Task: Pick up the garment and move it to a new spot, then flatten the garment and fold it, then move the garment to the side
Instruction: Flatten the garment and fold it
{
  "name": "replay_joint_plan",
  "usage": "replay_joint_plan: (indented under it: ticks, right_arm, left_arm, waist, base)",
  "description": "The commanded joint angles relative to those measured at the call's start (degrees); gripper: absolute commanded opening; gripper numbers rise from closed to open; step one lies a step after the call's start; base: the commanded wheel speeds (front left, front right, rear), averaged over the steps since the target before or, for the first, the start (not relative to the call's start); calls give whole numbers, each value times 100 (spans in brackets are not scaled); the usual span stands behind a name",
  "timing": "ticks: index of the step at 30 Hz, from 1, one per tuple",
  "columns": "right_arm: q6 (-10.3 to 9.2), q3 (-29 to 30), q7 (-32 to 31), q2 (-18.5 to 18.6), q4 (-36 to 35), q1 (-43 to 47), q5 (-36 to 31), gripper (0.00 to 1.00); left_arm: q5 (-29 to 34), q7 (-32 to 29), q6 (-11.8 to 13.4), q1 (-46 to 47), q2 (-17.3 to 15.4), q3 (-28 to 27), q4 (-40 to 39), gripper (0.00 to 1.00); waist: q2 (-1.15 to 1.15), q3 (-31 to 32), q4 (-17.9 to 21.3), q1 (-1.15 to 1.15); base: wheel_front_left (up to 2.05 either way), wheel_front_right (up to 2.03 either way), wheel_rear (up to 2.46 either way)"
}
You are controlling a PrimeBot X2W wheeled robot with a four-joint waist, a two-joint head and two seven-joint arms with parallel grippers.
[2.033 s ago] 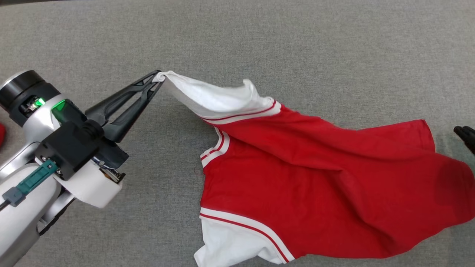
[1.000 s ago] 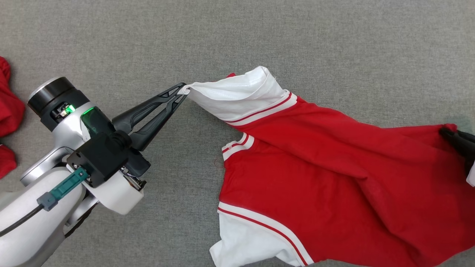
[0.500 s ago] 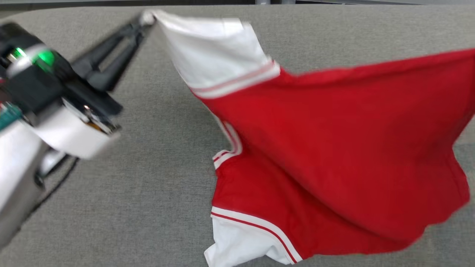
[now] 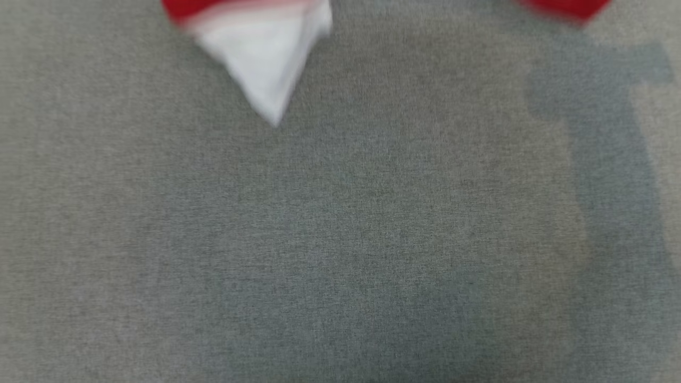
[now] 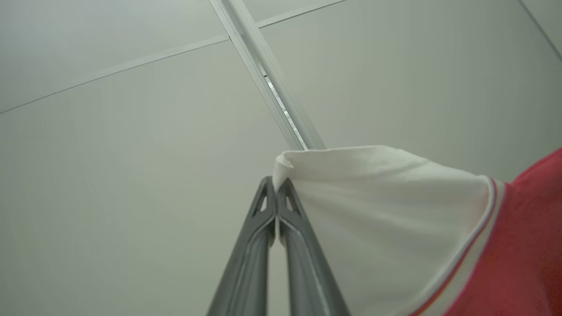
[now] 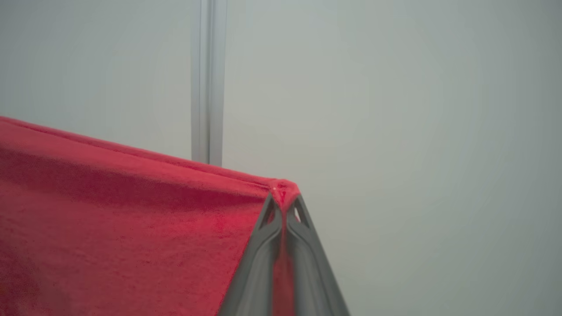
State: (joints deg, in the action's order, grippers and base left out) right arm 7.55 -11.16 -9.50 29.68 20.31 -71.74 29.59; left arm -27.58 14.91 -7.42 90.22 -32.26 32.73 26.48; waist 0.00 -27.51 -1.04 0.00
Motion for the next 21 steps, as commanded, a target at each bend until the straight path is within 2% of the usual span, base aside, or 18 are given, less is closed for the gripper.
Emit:
replay_joint_plan:
  ticks: [1, 4, 8, 15, 21]
  right_arm:
    - [-13, 4, 345, -65, 246, -437, -291, 0]
    - [-13, -220, 907, -211, 751, -1179, -757, 0]
    - [-12, -549, 1325, -319, 1246, -1515, -722, 0]
    - [-13, -1317, 1799, -109, 1863, -889, -84, 0]
    - [-13, -1754, 2057, 242, 2127, 274, 441, 0]
  left_arm:
    - [188, 29, 87, 508, 106, -216, 19, 0]
    - [664, 15, 204, 923, 357, -639, -220, 0]
    - [1014, 18, 98, 616, 597, -1010, -623, 0]
    - [936, 24, -4, -1137, 528, -858, -985, 0]
    - [546, 25, -4, -2989, 160, -355, -1479, 0]
  waist:
    - [0, -371, 89, 0]
    - [0, -675, 42, 0]
    - [0, -905, -50, 0]
    - [0, -966, -165, 0]
    - [0, -661, -271, 0]
  base:
    - [0, 0, 0]
    - [0, 0, 0]
    - [0, 0, 0]
    - [0, 0, 0]
    - [0, 0, 0]
